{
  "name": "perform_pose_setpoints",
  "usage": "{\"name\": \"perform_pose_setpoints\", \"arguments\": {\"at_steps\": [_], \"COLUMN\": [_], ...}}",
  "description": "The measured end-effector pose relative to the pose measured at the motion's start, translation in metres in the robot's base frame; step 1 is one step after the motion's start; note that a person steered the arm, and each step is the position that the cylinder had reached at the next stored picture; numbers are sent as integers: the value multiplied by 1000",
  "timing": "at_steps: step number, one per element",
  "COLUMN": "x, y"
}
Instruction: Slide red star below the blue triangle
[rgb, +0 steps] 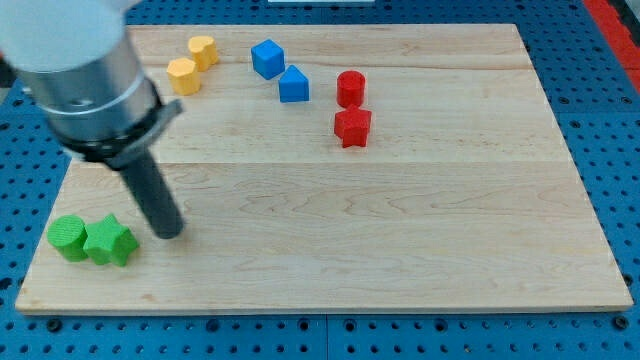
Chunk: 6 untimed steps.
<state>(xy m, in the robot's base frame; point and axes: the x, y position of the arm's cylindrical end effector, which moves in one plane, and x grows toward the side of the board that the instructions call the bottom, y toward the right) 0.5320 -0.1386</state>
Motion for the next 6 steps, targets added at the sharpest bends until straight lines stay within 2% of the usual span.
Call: {"name": "perform_pose_setpoints", "arguments": {"at_steps": [1, 2, 3, 4, 6], "x": [-3, -62, -104, -133, -141], "y": [86, 141, 202, 221, 126]}}
